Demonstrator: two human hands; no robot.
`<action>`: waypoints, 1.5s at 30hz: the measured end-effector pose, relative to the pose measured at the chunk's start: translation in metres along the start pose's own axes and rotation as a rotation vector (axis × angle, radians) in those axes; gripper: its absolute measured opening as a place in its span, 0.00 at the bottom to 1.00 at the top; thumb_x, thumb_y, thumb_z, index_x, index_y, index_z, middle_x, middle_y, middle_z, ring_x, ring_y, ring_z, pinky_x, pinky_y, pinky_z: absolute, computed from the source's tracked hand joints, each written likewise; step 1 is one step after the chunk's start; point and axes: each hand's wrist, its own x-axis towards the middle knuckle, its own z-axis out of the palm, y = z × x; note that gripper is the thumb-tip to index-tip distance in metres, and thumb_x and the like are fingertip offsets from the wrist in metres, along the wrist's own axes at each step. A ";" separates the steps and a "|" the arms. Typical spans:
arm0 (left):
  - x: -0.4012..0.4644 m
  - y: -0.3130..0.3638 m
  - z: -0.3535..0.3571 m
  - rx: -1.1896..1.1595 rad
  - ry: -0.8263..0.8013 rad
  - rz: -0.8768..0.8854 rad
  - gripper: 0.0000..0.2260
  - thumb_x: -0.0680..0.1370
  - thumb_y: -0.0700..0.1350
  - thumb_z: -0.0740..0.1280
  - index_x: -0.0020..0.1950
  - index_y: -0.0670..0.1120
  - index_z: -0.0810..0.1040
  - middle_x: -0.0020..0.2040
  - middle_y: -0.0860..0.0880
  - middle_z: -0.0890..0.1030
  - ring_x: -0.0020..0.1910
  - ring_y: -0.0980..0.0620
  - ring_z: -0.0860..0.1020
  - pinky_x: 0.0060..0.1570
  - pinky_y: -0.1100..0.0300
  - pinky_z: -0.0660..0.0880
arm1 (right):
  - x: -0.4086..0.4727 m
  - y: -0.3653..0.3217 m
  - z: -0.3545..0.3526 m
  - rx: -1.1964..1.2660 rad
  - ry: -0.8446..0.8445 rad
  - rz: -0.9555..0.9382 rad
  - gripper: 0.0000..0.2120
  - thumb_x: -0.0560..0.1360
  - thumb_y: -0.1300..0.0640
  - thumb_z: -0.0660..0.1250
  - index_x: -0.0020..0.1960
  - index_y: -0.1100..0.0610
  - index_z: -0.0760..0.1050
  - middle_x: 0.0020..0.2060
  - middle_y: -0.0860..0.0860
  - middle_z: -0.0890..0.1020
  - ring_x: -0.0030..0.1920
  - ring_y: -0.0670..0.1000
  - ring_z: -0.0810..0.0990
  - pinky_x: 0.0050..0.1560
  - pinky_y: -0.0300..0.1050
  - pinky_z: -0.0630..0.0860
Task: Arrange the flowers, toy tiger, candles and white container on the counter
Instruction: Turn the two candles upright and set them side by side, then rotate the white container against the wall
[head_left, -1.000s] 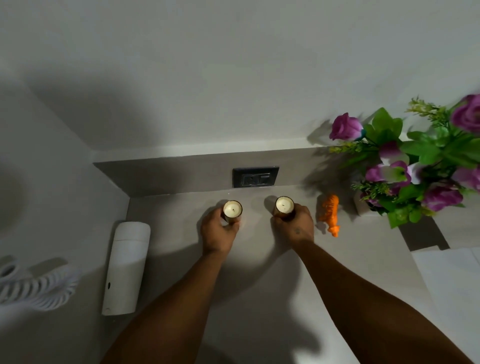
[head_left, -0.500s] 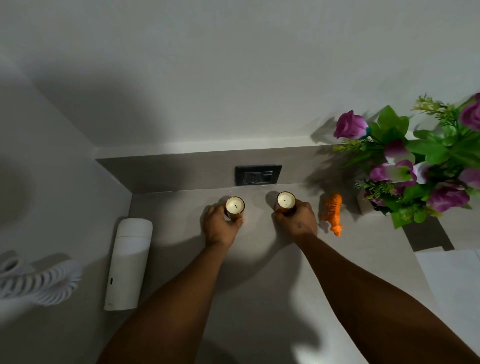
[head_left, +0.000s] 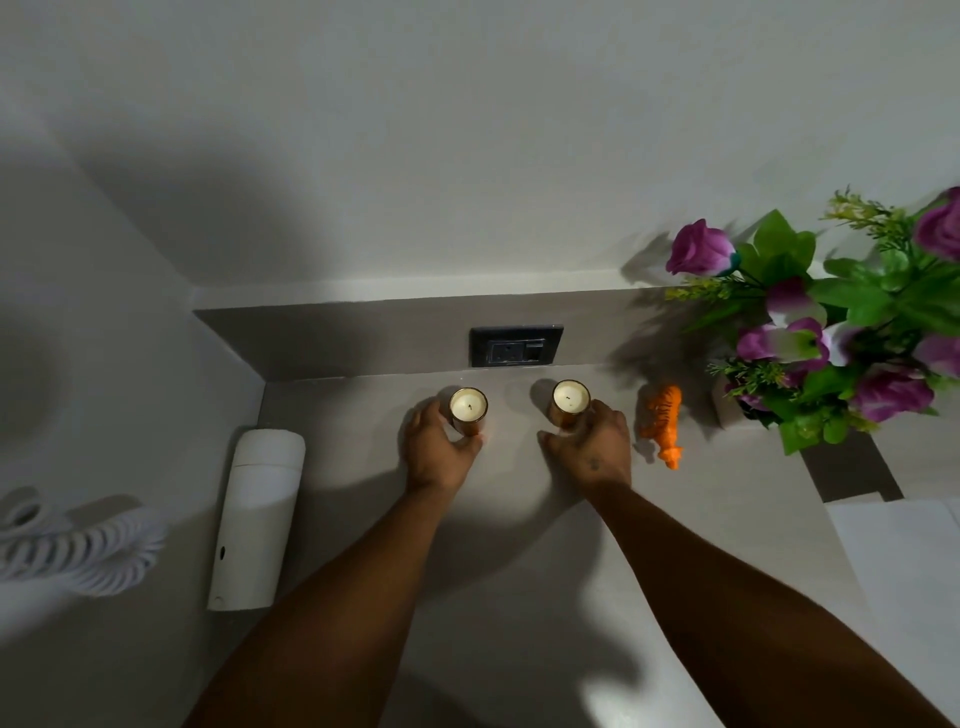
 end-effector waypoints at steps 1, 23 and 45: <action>-0.005 -0.002 -0.002 0.003 -0.016 -0.012 0.30 0.68 0.47 0.82 0.65 0.41 0.75 0.62 0.41 0.78 0.64 0.41 0.75 0.62 0.45 0.75 | -0.011 0.006 0.002 0.005 0.008 -0.012 0.39 0.67 0.40 0.76 0.72 0.51 0.66 0.66 0.53 0.71 0.65 0.57 0.72 0.66 0.55 0.73; -0.135 -0.079 -0.121 0.641 0.254 -0.066 0.43 0.69 0.56 0.67 0.79 0.40 0.58 0.81 0.37 0.56 0.80 0.35 0.54 0.77 0.37 0.52 | -0.123 0.051 0.034 -0.646 -0.102 -0.664 0.41 0.78 0.28 0.45 0.80 0.54 0.57 0.80 0.59 0.57 0.80 0.61 0.53 0.77 0.63 0.49; -0.078 0.011 -0.186 0.526 0.214 -0.102 0.24 0.75 0.42 0.72 0.71 0.45 0.70 0.66 0.42 0.75 0.62 0.39 0.75 0.56 0.46 0.75 | -0.119 0.057 0.038 -0.624 -0.104 -0.674 0.41 0.78 0.27 0.46 0.80 0.54 0.54 0.80 0.58 0.57 0.80 0.60 0.51 0.78 0.63 0.48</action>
